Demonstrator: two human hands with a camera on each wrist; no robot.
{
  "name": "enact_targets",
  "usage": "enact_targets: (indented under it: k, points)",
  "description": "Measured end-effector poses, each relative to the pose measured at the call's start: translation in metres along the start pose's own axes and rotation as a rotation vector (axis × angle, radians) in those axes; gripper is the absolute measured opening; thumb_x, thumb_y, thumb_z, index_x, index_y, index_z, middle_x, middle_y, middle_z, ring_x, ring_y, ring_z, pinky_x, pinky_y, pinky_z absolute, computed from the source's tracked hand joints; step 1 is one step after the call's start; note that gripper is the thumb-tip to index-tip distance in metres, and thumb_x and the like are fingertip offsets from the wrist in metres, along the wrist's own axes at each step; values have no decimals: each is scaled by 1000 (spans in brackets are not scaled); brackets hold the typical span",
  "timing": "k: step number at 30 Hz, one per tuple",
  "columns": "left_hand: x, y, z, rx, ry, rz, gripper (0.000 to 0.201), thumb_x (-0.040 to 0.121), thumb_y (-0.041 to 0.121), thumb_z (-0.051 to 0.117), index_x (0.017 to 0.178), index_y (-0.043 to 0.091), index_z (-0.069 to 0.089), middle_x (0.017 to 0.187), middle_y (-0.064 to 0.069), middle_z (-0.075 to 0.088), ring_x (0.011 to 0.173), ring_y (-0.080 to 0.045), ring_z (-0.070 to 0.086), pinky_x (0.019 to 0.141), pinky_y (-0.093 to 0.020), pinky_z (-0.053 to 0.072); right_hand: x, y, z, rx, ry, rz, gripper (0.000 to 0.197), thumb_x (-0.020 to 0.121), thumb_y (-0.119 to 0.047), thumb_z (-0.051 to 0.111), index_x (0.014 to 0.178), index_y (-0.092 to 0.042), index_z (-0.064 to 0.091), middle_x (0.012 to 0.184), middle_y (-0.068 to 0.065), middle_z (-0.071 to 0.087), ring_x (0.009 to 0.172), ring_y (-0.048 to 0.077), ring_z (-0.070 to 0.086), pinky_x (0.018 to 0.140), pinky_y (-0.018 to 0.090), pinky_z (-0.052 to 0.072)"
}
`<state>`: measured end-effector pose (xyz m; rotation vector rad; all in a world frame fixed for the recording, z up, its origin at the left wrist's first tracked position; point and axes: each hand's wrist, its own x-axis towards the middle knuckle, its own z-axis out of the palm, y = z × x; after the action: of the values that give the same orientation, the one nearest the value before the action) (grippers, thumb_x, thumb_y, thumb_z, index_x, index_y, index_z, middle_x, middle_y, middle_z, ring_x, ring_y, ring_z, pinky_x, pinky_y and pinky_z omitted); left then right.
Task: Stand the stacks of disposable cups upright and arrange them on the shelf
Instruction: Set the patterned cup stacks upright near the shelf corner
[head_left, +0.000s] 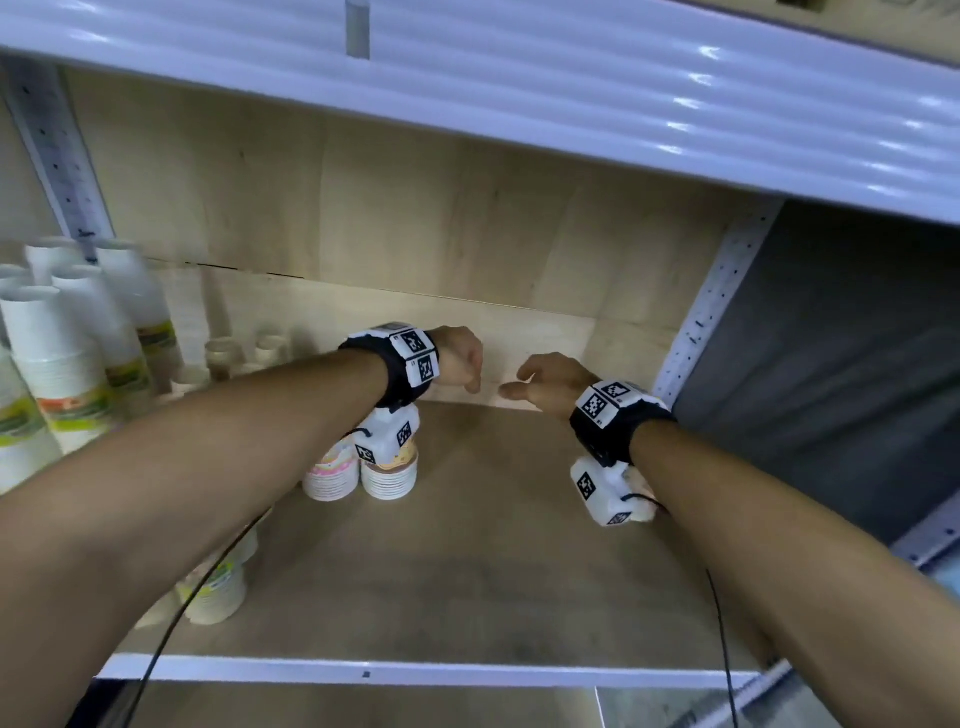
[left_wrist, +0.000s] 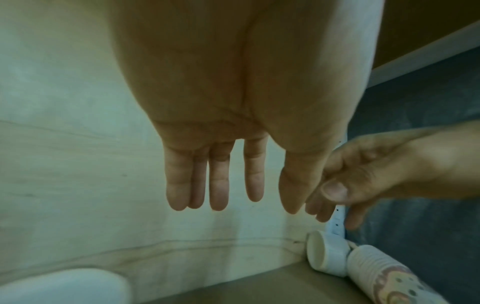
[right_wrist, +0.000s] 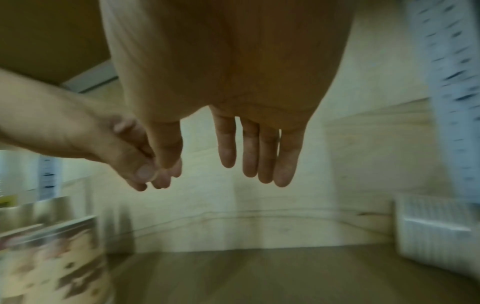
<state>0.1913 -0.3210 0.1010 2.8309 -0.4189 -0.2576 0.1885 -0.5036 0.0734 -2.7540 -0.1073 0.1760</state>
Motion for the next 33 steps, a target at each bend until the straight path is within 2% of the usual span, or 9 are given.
enact_targets:
  k: [7,12,14,16,18,23,26,28,33]
  points:
    - [28,58,39,-97,-59,132,39,87,40,69,120,22,59,131,-1,52,105,-21,52,83,-28,43,-11,101,-24,100,176,208,46,78,-49,69,114,-22,63,119,0,62,104,21,57,84,31,45]
    - [43,94,80,-179,-127,190,61,83,48,71,135,22,49,136,-1,50,111,-20,52,83,-27,41,-12,152,-28,101,274,287,31,89,-14,63,118,-2,61,122,16,61,116,31,57,87,28,43]
    - [46,107,95,-237,-125,231,65,83,45,73,137,20,47,135,0,51,117,-19,51,84,-26,39,-9,172,-25,77,271,313,45,88,-22,67,128,-5,57,133,16,56,123,30,53,98,29,41]
    - [49,119,110,-310,-117,257,65,82,35,77,137,17,49,127,4,56,115,-15,53,86,-22,40,-4,188,-19,41,244,317,46,85,-32,64,126,-13,59,130,12,60,120,30,57,94,32,44]
    - [54,130,122,-345,-113,258,65,77,32,81,133,14,55,127,-1,61,115,-19,58,91,-25,46,0,198,-14,36,246,302,36,86,-29,62,119,-15,62,122,10,65,114,30,60,89,31,46]
    - [75,147,164,-515,-92,178,75,64,35,87,128,18,52,117,2,61,108,-15,60,77,-21,42,4,216,-3,67,239,289,40,94,-20,55,133,-17,56,134,10,58,121,30,55,99,33,42]
    - [79,155,174,-599,-56,174,73,70,28,86,131,16,48,120,3,57,113,-15,56,90,-27,47,9,228,0,74,251,290,42,95,-19,51,137,-18,53,138,11,53,125,31,51,103,35,40]
    - [79,159,180,-585,-75,159,78,70,34,84,135,16,45,127,1,54,118,-19,53,100,-32,44,12,232,1,56,244,293,43,96,-18,48,139,-19,50,140,11,51,126,31,50,104,37,40]
    - [86,164,193,-621,-106,82,106,52,51,85,140,28,30,131,2,51,110,-21,57,95,-40,50,22,242,5,35,187,287,51,95,-15,49,146,-18,41,145,12,47,131,32,46,108,37,37]
